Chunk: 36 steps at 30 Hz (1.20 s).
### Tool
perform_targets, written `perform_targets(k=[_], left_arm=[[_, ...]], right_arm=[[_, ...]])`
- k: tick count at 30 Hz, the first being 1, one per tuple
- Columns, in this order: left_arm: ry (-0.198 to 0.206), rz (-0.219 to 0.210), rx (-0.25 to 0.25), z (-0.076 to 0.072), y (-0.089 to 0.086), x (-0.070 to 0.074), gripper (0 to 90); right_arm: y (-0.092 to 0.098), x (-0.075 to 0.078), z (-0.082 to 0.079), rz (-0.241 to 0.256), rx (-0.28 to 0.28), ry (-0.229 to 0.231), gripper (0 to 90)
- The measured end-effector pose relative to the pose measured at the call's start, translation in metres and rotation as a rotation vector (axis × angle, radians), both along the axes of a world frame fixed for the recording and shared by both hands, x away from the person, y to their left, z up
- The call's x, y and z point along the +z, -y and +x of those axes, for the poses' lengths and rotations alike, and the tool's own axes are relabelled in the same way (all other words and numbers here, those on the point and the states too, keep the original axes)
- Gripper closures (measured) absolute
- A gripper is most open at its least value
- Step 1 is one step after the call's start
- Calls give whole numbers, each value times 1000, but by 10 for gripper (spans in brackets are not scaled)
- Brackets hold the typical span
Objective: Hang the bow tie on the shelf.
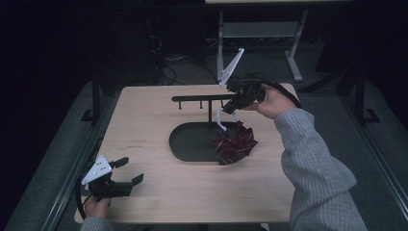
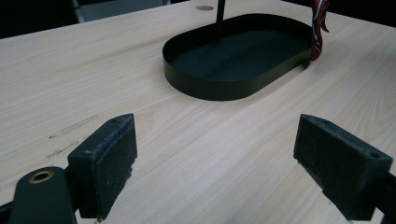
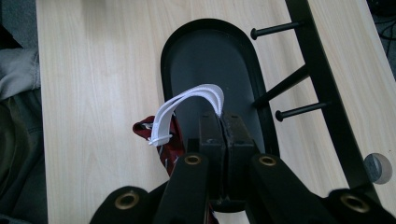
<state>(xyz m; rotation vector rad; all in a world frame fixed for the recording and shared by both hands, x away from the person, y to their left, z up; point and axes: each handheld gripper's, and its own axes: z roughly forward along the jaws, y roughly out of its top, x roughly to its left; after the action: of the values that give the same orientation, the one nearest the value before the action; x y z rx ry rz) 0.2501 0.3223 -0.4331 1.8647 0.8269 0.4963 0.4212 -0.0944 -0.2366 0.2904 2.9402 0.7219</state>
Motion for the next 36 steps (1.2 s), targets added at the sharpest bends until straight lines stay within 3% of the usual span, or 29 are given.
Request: perform_targets(k=[36], left_arm=[[-1, -16, 6, -1, -2, -1, 131]], right_arm=[[-18, 2, 35, -13, -15, -34, 879]])
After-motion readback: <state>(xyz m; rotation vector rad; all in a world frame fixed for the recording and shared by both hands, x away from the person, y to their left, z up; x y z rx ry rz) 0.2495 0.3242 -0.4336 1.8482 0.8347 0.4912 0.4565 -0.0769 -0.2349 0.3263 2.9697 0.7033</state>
